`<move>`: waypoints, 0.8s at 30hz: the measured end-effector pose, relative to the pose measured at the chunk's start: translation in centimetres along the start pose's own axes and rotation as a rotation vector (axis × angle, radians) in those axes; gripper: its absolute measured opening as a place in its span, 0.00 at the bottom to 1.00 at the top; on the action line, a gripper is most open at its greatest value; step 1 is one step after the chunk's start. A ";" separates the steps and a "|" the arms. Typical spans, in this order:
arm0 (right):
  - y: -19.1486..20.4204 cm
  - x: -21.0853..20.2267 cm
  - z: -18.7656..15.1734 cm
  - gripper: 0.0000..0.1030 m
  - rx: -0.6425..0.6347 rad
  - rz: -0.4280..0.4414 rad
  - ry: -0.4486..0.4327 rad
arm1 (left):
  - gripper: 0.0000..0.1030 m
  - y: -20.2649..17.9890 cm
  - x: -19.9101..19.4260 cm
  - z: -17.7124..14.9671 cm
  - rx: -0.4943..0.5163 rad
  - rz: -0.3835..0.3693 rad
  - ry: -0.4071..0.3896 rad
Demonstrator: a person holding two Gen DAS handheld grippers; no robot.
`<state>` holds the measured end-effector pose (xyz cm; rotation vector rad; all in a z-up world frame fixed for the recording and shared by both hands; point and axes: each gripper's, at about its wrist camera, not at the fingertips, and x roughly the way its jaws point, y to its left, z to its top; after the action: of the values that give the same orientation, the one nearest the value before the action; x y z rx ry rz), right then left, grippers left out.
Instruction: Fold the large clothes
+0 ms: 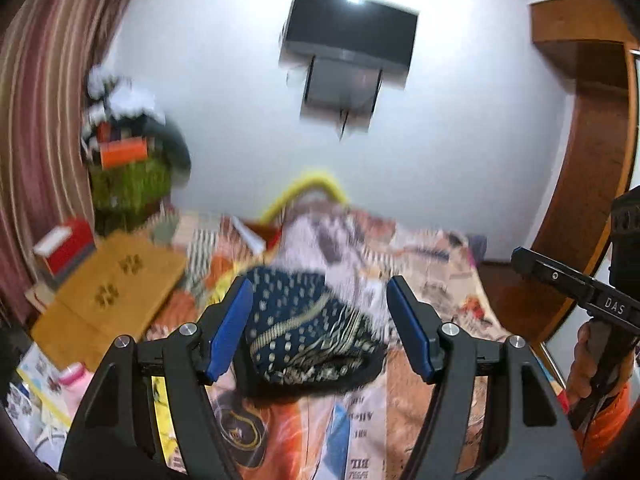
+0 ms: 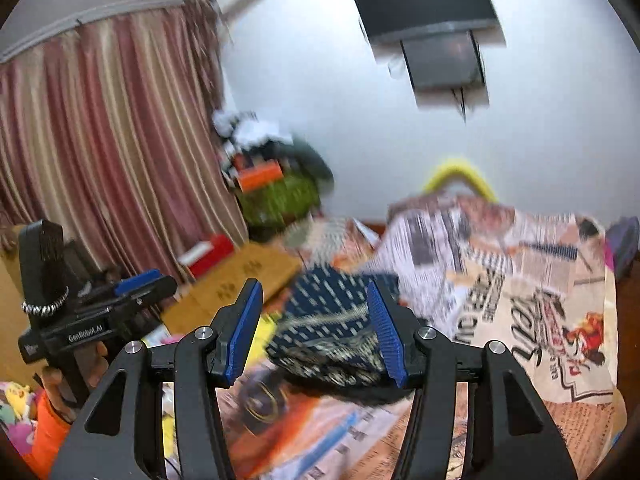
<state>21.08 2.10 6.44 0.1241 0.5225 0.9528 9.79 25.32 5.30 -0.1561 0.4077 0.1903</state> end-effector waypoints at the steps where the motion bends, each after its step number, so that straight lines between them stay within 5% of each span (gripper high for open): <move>1: 0.6 -1.1 0.1 0.49 -0.008 0.009 -0.031 | 0.66 -0.6 -1.1 0.2 0.009 0.002 -0.028; 9: 5.5 -7.6 -2.4 0.50 -0.105 0.003 -0.206 | 0.67 -5.9 -9.1 -2.2 0.096 0.086 -0.235; 12: 6.5 -8.7 -3.6 0.62 -0.123 -0.054 -0.246 | 0.73 -7.0 -9.9 -3.5 0.099 0.106 -0.257; 16: 6.8 -9.1 -4.6 0.85 -0.104 -0.144 -0.276 | 0.97 -7.6 -10.5 -4.9 0.078 0.143 -0.278; 19: 6.7 -9.2 -4.6 1.00 -0.091 -0.186 -0.283 | 1.00 -7.6 -10.8 -5.4 0.063 0.157 -0.283; 24: 6.7 -9.7 -4.8 1.00 -0.119 -0.257 -0.285 | 1.00 -7.9 -10.7 -6.2 0.062 0.187 -0.280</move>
<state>9.28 -2.36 8.05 0.0815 0.2109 0.6982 -0.53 14.90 4.92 -0.0292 0.1482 0.3779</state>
